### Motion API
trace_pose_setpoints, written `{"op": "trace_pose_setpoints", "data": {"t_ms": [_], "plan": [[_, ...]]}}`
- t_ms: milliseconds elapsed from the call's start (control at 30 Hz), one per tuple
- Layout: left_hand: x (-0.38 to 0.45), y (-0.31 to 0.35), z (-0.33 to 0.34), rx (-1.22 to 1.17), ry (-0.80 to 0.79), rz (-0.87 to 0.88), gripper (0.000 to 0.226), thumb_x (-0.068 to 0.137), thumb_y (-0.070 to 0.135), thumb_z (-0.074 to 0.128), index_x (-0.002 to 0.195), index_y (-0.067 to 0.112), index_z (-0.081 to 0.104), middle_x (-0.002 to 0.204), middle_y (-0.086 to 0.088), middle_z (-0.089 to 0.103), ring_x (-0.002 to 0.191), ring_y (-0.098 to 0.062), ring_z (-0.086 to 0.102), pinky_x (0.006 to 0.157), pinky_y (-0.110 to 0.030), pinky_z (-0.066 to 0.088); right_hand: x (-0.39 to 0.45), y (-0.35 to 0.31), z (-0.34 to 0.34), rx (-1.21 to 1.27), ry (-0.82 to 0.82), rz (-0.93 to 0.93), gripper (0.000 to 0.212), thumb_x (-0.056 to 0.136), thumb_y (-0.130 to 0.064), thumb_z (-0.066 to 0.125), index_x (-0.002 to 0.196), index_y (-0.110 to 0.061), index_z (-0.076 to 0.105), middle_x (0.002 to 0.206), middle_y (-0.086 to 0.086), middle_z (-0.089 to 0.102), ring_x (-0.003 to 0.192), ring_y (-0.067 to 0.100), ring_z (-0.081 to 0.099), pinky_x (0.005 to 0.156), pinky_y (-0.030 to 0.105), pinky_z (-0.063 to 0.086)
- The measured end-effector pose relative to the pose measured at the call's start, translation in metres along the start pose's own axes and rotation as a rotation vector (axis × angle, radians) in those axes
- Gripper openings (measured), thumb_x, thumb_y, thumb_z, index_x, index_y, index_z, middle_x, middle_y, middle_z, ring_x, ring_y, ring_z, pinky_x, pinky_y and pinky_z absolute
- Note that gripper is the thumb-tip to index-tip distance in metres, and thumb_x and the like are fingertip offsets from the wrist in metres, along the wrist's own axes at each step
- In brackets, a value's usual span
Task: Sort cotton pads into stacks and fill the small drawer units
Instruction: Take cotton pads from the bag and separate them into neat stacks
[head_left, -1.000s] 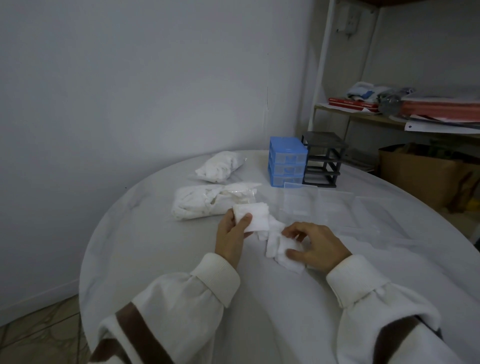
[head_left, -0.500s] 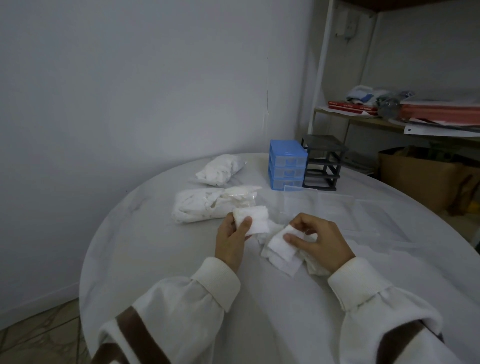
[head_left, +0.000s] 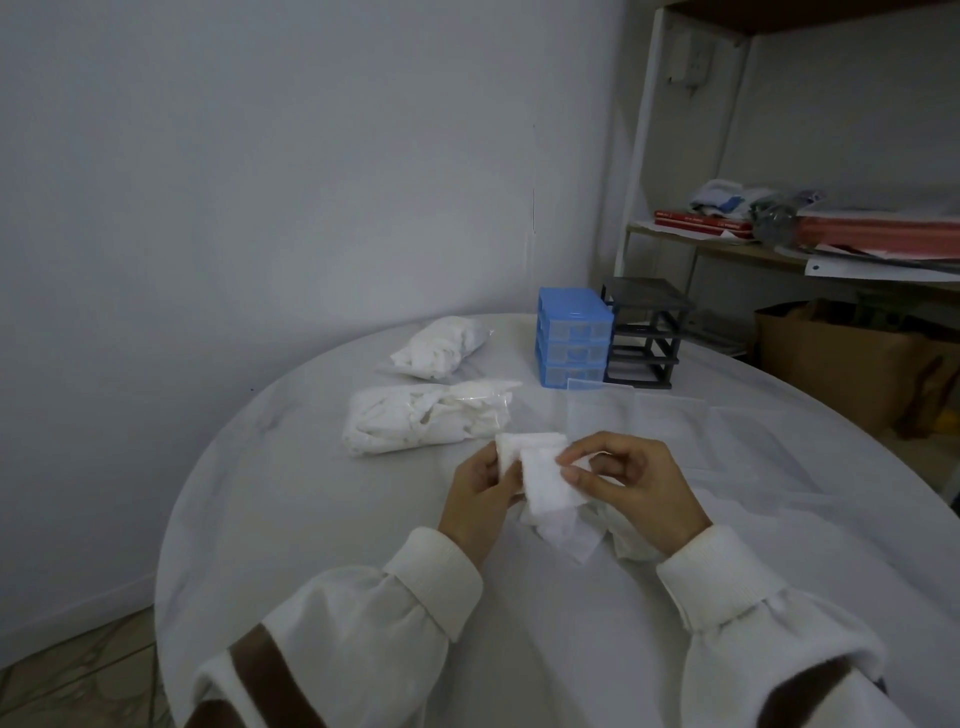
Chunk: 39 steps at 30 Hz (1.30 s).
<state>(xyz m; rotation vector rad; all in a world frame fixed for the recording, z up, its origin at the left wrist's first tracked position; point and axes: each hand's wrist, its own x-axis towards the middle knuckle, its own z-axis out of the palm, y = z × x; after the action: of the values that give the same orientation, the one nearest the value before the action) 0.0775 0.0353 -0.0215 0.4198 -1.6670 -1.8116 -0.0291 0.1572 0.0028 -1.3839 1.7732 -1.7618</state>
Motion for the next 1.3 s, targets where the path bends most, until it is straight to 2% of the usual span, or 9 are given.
{"op": "trace_pose_setpoints", "data": {"t_ms": [133,333,467,667,833,933,1033,1233,1300], "plan": [[-0.003,0.005,0.0,-0.022,-0.022,-0.034,0.033,0.089,-0.012,0.047,0.101,0.014,0.063,0.076,0.011,0.072,0.073,-0.002,0.068,0.065,-0.016,0.054,-0.002,0.001,0.004,0.016,0.006,0.005,0.024,0.073,-0.002,0.073,0.091,-0.017,0.073,0.096,-0.001,0.071,0.071,0.01,0.063,0.077,0.017,0.051],[-0.003,0.007,0.002,-0.068,-0.019,-0.097,0.025,0.096,0.005,0.044,0.094,0.018,0.065,0.076,0.011,0.073,0.073,-0.003,0.069,0.067,-0.017,0.055,-0.001,0.005,0.002,-0.094,0.017,-0.041,0.033,0.077,0.003,0.07,0.094,-0.027,0.072,0.09,-0.005,0.069,0.075,0.005,0.057,0.074,0.018,0.048],[-0.001,0.006,0.001,-0.074,0.022,-0.143,0.022,0.097,0.009,0.043,0.102,0.012,0.065,0.088,0.0,0.071,0.081,-0.01,0.067,0.074,-0.022,0.056,0.0,0.006,0.002,-0.133,0.005,-0.066,0.034,0.079,0.003,0.068,0.094,-0.028,0.071,0.091,-0.002,0.066,0.076,0.006,0.056,0.072,0.019,0.048],[-0.001,0.006,0.003,-0.144,0.05,-0.199,0.027,0.099,0.016,0.041,0.115,0.006,0.06,0.114,-0.015,0.064,0.097,-0.02,0.064,0.073,-0.024,0.058,0.0,0.008,0.002,-0.197,-0.004,-0.106,0.035,0.078,0.002,0.07,0.098,-0.028,0.07,0.097,-0.005,0.064,0.08,0.008,0.057,0.071,0.016,0.048],[-0.002,0.01,0.005,-0.166,0.02,-0.199,0.026,0.096,0.033,0.044,0.098,0.017,0.065,0.1,-0.005,0.07,0.093,-0.017,0.066,0.069,-0.021,0.056,0.0,0.009,0.003,-0.256,-0.004,-0.143,0.039,0.078,0.0,0.071,0.098,-0.034,0.067,0.1,-0.005,0.061,0.082,0.009,0.057,0.071,0.015,0.048],[-0.006,0.011,0.005,-0.131,-0.033,-0.143,0.013,0.09,0.017,0.057,0.099,0.016,0.066,0.09,0.0,0.072,0.083,-0.01,0.069,0.069,-0.019,0.055,0.0,0.01,0.002,-0.284,0.005,-0.15,0.04,0.077,-0.002,0.072,0.097,-0.035,0.066,0.097,-0.003,0.058,0.081,0.008,0.056,0.07,0.014,0.048],[-0.006,0.01,0.004,-0.108,-0.051,-0.101,0.017,0.088,0.004,0.059,0.1,0.014,0.065,0.088,0.0,0.072,0.077,-0.008,0.07,0.067,-0.019,0.055,0.0,0.009,0.002,-0.326,0.025,-0.15,0.038,0.076,-0.005,0.074,0.094,-0.038,0.065,0.095,-0.003,0.057,0.082,0.008,0.055,0.07,0.011,0.045],[-0.006,0.009,0.002,-0.17,-0.051,-0.098,0.015,0.09,0.006,0.056,0.098,0.011,0.067,0.089,-0.001,0.073,0.081,-0.01,0.07,0.069,-0.02,0.056,0.0,0.012,0.002,-0.323,0.059,-0.124,0.027,0.08,-0.006,0.07,0.088,-0.032,0.065,0.114,-0.011,0.053,0.106,-0.005,0.05,0.084,0.006,0.042],[-0.006,0.008,0.002,-0.169,-0.054,-0.101,0.015,0.09,0.007,0.056,0.098,0.011,0.068,0.089,-0.001,0.073,0.082,-0.011,0.07,0.071,-0.021,0.056,0.0,0.012,0.002,-0.25,0.05,-0.092,0.022,0.082,-0.006,0.068,0.086,-0.027,0.066,0.112,-0.009,0.058,0.102,-0.001,0.055,0.085,0.009,0.044]]}}
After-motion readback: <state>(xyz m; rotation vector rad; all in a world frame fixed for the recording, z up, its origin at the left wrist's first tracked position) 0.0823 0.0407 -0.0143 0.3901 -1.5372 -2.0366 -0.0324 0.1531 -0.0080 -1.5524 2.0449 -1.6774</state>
